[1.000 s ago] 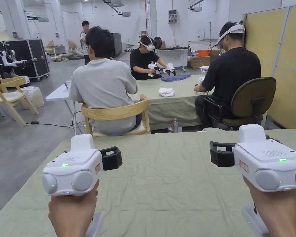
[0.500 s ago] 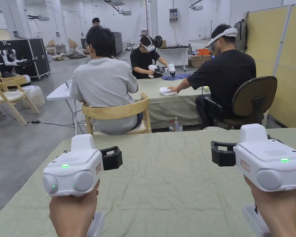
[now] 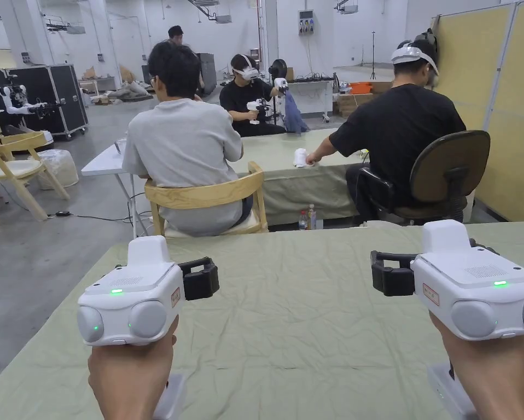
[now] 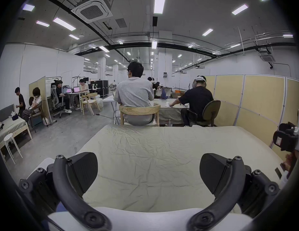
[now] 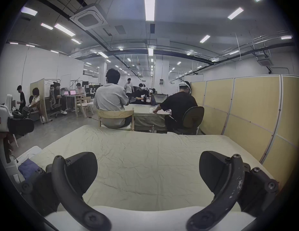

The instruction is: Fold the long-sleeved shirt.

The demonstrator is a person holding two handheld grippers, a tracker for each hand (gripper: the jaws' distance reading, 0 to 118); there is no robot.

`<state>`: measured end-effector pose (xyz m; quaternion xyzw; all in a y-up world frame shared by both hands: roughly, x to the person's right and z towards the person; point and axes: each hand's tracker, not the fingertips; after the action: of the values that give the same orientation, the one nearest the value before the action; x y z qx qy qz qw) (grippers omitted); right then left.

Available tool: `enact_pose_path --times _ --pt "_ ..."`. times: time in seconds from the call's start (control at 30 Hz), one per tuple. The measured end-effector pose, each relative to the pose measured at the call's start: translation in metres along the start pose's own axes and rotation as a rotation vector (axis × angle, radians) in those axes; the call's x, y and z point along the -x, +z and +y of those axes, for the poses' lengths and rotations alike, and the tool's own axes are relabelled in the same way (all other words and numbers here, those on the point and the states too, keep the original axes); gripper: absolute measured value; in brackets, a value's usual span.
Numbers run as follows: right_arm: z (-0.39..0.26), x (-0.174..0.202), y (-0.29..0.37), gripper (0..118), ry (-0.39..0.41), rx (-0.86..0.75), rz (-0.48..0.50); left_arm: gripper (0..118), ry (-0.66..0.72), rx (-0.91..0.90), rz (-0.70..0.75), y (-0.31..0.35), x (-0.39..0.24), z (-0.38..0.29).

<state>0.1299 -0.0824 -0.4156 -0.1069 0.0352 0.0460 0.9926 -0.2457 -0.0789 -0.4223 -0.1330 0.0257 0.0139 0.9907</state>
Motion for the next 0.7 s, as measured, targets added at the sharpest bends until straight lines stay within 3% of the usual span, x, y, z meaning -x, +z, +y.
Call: enact_pose_path --times 0.5,0.6,0.7 --pt "-0.003 -0.001 -0.006 118 0.002 0.011 0.0 118 0.038 0.037 -0.046 -0.002 -0.002 0.001" --pt "-0.005 0.0 -0.007 118 -0.005 0.019 0.003 118 0.002 -0.023 -0.084 -0.003 -0.007 -0.002" --pt "-0.009 0.003 -0.01 118 -0.001 0.029 0.007 118 -0.006 0.031 0.006 -0.005 -0.015 0.0"
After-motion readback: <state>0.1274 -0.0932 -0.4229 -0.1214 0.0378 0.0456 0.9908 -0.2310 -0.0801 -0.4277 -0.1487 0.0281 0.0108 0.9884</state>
